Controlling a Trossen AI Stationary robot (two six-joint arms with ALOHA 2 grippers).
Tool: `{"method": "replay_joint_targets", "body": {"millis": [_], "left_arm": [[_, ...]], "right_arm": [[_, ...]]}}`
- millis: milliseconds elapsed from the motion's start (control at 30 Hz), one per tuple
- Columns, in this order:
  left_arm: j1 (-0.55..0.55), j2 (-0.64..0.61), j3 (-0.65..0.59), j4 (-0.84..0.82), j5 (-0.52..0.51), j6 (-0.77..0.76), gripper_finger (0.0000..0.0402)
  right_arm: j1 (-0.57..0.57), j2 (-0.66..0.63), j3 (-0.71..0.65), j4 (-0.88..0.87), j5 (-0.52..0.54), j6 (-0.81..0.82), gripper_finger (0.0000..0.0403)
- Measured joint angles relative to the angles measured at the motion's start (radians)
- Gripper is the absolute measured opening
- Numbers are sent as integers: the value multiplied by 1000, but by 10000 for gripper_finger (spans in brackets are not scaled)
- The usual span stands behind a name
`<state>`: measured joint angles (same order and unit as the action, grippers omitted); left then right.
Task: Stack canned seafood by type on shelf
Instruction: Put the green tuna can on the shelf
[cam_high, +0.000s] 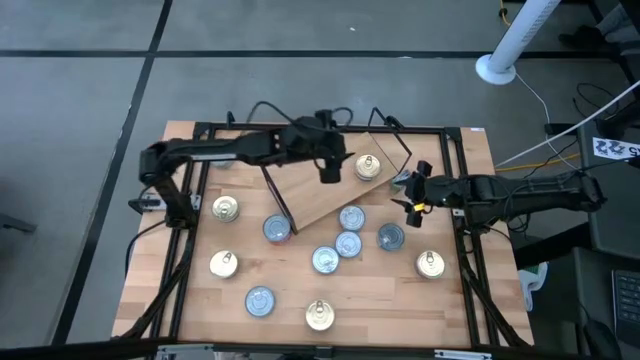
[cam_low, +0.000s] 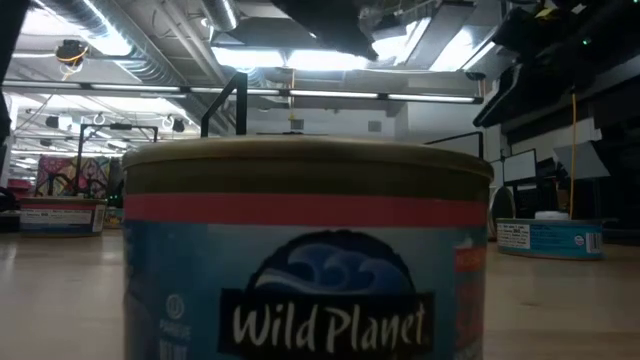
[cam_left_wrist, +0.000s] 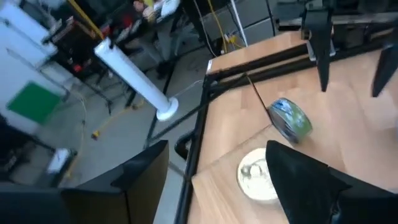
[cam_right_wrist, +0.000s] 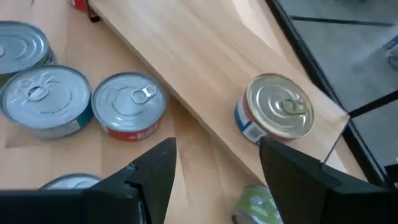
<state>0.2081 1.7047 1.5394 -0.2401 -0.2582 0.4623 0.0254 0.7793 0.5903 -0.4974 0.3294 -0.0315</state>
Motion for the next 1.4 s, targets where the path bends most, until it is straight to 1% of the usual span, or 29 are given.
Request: {"method": "replay_joint_targets", "body": {"millis": [100,200,333,400,500,667,800,900,1033,1133,1400], "left_arm": [[5,-73,0,-83,51,-67,265],[16,-132,0,-141,139,-138,265],[23,-164,0,-209,201,-196,265],[22,-165,0,-225,205,-200,265],[22,-162,0,-260,206,-195,265],[21,-152,-14,-275,206,-189,265],[21,-153,-44,-275,206,-192,265],[21,-152,-64,-278,206,-192,265],[21,-152,-78,-279,205,-194,265],[21,-152,-78,-271,206,-186,265],[21,-152,-78,-272,205,-176,265]], "right_arm": [[0,14,0,-1,14,-5,232],[-1,34,0,-1,3,-68,232],[0,91,0,-7,-33,-156,232],[-1,129,0,-20,-31,-186,232],[-9,203,24,-95,-25,-213,232],[-42,340,148,-255,69,-247,232],[-82,449,253,-362,55,-322,232],[-111,527,301,-429,46,-411,232],[-149,614,329,-461,46,-480,232],[-168,660,341,-462,80,-507,232],[-177,704,352,-471,124,-564,232]]}}
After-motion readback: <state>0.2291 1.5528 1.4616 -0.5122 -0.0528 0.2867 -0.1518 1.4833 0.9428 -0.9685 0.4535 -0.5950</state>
